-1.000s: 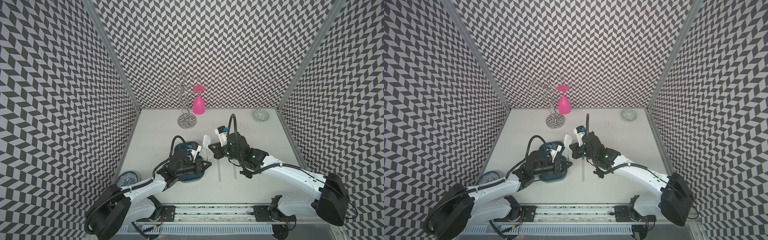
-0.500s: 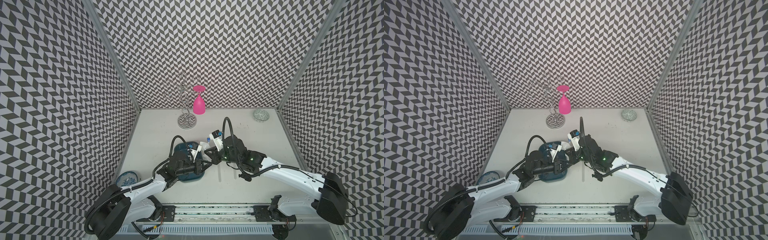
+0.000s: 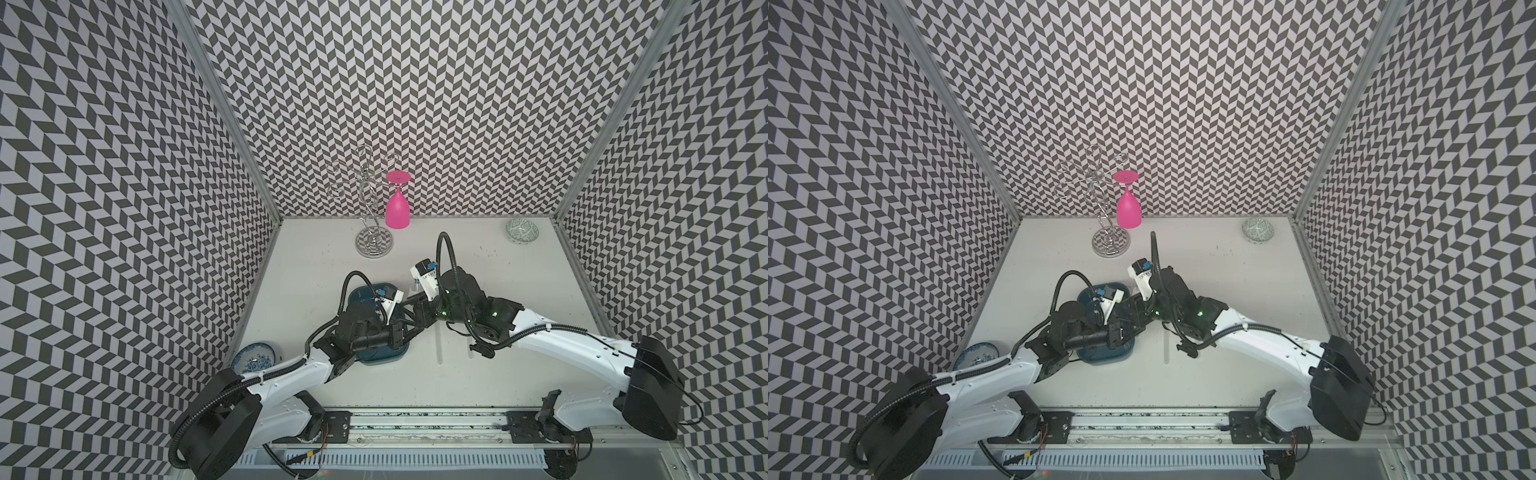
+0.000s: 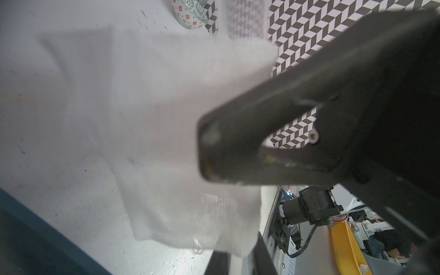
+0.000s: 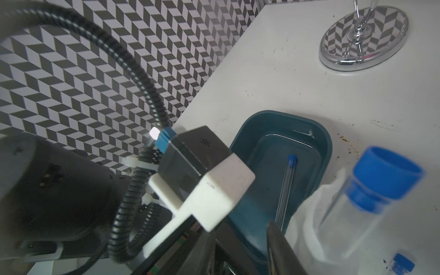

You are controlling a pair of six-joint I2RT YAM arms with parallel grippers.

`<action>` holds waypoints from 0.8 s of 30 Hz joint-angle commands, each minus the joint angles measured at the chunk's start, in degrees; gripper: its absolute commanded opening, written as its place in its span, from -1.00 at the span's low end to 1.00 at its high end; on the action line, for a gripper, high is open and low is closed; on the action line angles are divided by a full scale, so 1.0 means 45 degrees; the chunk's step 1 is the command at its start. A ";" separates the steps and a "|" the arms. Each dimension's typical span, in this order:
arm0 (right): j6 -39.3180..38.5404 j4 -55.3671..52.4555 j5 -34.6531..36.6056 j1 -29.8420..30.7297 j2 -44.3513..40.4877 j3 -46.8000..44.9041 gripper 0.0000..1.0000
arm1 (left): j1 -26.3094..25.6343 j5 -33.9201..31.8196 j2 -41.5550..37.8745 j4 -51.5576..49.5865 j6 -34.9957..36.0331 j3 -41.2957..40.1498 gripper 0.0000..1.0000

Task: Wipe the exteriors of test tubes
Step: Wipe the dirt from the test tube.

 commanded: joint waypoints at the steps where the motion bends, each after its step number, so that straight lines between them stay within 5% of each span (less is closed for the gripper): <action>1: 0.0108 0.0607 0.0145 0.0030 -0.0931 -0.0056 -0.23 | -0.0017 0.0164 0.0111 0.0486 0.0020 0.0106 -0.69; 11: 0.1114 0.0444 0.1176 -0.0478 -0.2537 -0.1271 -0.14 | -0.0023 0.0151 0.0022 0.0452 0.0020 0.0100 -0.69; 20: 0.2985 0.4581 -0.1543 -0.0615 -0.1983 -0.3848 -0.08 | -0.0007 0.0092 -0.0101 0.0347 -0.0019 0.0084 -0.69; 24: 0.3038 0.5101 -0.1927 -0.0633 -0.1154 -0.3866 -0.20 | -0.0005 0.0082 -0.0140 0.0332 -0.0029 0.0058 -0.69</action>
